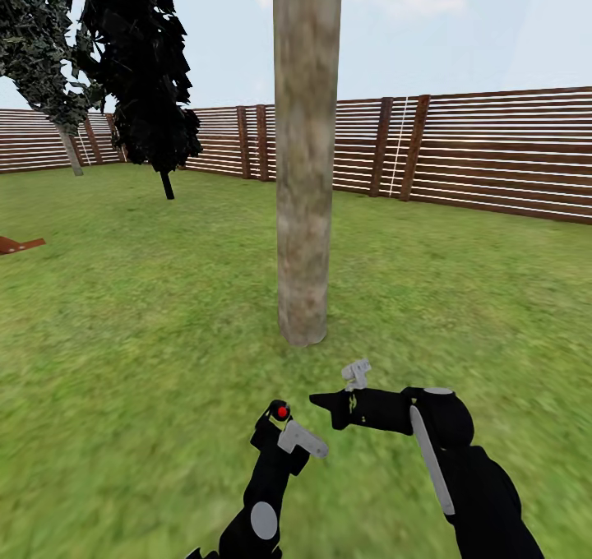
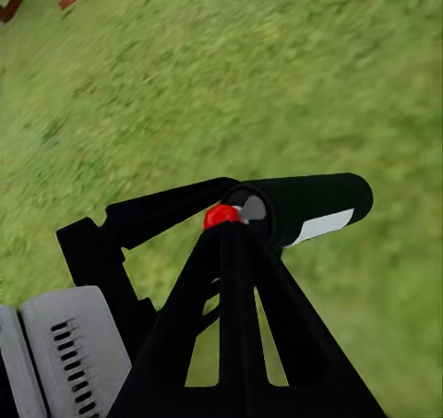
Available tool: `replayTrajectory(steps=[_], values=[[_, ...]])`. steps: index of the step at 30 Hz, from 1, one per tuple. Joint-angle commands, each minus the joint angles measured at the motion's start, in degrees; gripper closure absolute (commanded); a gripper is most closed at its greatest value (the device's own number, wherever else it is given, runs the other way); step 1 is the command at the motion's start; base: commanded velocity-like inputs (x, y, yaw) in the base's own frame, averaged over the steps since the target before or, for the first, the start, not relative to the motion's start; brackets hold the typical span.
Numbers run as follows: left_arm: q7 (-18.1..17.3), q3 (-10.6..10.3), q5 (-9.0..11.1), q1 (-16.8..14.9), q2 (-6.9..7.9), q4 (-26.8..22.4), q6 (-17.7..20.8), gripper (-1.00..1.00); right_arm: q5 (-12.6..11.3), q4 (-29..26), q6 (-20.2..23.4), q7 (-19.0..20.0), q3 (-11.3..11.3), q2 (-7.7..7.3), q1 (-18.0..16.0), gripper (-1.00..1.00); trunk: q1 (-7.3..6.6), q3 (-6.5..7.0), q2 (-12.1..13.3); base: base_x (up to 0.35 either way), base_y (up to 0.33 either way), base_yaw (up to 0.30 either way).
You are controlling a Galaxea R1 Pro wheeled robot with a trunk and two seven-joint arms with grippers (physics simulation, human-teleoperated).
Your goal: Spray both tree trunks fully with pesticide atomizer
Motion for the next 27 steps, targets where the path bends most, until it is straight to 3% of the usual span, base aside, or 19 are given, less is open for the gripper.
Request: replayTrajectory(steps=[1, 8, 27], values=[[0.06, -0.17, -0.59, -0.06, 0.04, -0.06, 0.48, 1.0, 0.15, -0.03, 0.39, 0.25, -0.03, 0.03, -0.04, 1.0, -0.01, -0.05, -0.02, 0.0, 0.0, 0.0], [-1.46, -1.37, -0.56, -0.06, 0.54, -0.08, 0.01, 1.0, 0.15, -0.09, 0.61, 0.36, 0.29, -0.01, -0.04, 1.0, -0.01, -0.05, -0.02, 0.0, 0.0, 0.0], [-2.04, -1.78, -0.55, -0.05, 0.61, -0.1, -0.81, 1.0, 0.32, -0.11, 0.99, 0.35, 1.05, -0.09, -0.05, 1.0, -0.01, -0.05, -0.02, 0.0, 0.0, 0.0]])
